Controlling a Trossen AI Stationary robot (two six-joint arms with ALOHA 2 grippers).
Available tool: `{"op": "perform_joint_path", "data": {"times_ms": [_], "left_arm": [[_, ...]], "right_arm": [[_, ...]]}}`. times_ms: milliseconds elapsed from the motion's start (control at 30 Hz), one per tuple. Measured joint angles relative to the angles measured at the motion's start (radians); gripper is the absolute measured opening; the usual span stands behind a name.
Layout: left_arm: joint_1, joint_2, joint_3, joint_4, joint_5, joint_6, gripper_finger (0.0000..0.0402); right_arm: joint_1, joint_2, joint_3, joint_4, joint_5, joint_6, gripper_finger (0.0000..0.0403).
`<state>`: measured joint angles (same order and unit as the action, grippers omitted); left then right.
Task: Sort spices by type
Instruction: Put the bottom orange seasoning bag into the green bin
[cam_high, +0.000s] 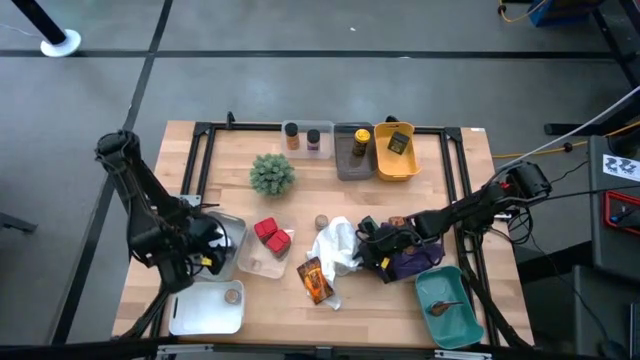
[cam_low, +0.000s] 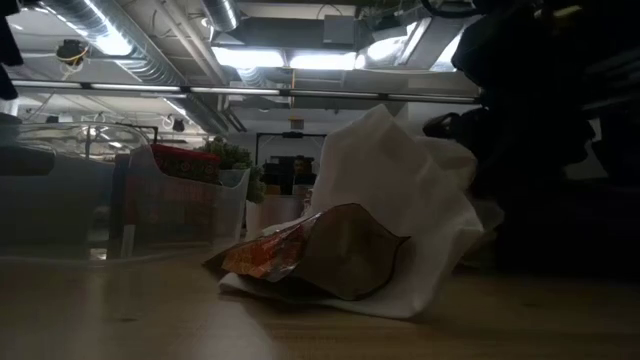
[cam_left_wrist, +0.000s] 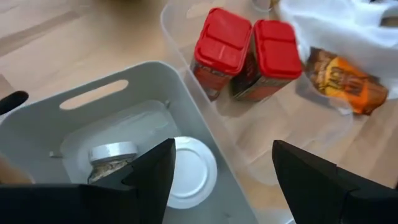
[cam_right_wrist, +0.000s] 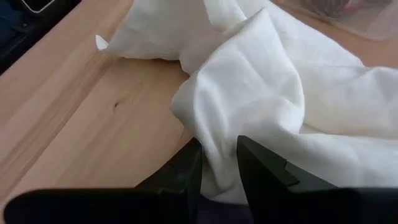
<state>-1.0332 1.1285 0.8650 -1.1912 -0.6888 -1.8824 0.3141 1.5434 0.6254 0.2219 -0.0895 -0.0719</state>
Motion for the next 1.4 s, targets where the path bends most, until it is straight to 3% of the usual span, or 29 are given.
{"op": "perform_joint_path", "data": {"times_ms": [367,500,833,933,1033,1233,1400], "left_arm": [[0.002,-0.036,0.000,0.009,-0.043,0.032,0.0251],[0.007,-0.036,0.000,0.065,-0.115,0.032,0.0251],[0.082,-0.035,0.000,0.153,-0.149,0.056,0.0251],[0.114,-0.018,0.000,0.240,-0.229,0.197,0.0251],[0.154,0.014,0.000,0.433,-0.287,0.458,0.0251],[0.236,0.091,0.000,0.899,-0.277,1.002,0.0251],[0.305,0.142,0.000,1.097,-0.173,1.280,0.0251]], "right_arm": [[0.000,-0.017,0.185,-0.331,0.000,0.000,0.0103],[0.000,-0.017,0.266,-0.452,0.000,0.000,0.0103],[0.000,-0.017,0.439,-0.710,0.002,0.000,0.0103],[0.000,-0.017,0.473,-0.768,0.002,0.000,0.0103],[0.000,-0.017,0.493,-0.799,0.002,0.000,0.0103],[0.000,-0.017,0.495,-0.814,0.002,0.051,0.0103],[0.001,-0.017,0.495,-0.844,-0.009,0.092,0.0103]]}}
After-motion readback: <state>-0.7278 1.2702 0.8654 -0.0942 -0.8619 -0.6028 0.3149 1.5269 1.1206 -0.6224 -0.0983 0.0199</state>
